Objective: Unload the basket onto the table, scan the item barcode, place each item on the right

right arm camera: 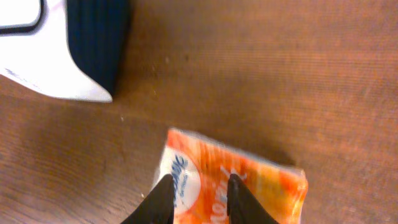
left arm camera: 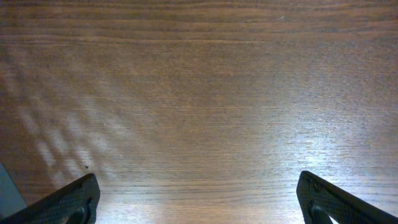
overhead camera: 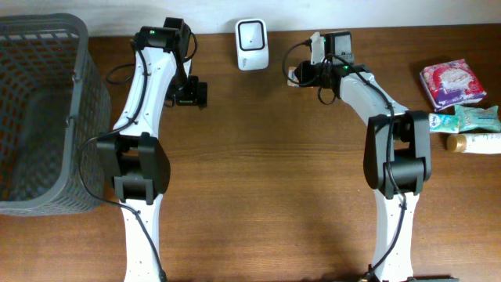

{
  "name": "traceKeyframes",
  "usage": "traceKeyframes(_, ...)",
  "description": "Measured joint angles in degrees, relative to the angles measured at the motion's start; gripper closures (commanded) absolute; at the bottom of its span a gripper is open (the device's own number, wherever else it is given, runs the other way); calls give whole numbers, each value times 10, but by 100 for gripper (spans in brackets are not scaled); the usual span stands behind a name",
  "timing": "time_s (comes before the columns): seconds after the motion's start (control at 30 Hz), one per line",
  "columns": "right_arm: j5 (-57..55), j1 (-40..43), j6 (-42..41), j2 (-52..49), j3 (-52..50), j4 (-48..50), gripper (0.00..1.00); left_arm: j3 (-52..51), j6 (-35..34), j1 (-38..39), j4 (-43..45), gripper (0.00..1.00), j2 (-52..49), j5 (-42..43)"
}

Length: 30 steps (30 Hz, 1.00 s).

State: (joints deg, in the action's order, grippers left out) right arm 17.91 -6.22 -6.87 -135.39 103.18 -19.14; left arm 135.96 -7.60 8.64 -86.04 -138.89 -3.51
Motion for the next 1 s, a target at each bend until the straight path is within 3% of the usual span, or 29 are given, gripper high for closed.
traceKeyframes(0.2, 61, 1, 6, 11, 11, -163, 82, 0, 0, 0, 0, 1, 0, 0)
traceKeyframes(0.3, 120, -7, -14, 40, 7, -284, 69, 0, 0, 0, 0, 1, 0, 0)
traceKeyframes(0.33, 122, -13, -19, 54, 6, -308, 58, 0, 0, 0, 1, 1, 0, 0)
traceKeyframes(0.43, 67, -40, -18, 137, 5, -285, 43, 0, 0, 0, 1, 1, 0, 0)
traceKeyframes(0.53, 4, -39, 134, 164, 9, -235, 40, 0, 0, 0, 1, 1, 0, 0)
traceKeyframes(0.67, -16, -21, 249, 118, 9, -232, 36, 0, 0, 0, 1, 1, 0, 0)
traceKeyframes(0.77, 8, -9, 294, 60, 8, -226, 43, 0, 0, 0, 1, 1, 0, 0)
traceKeyframes(0.83, 25, -8, 308, 30, 7, -226, 63, 0, 0, 0, 1, 1, 0, 0)
traceKeyframes(0.9, 40, -8, 311, 23, 7, -236, 68, 0, 0, 0, 1, 1, 0, 0)
traceKeyframes(1.0, 51, -8, 315, 23, 7, -259, 96, 0, 0, 0, 1, 1, 0, 0)
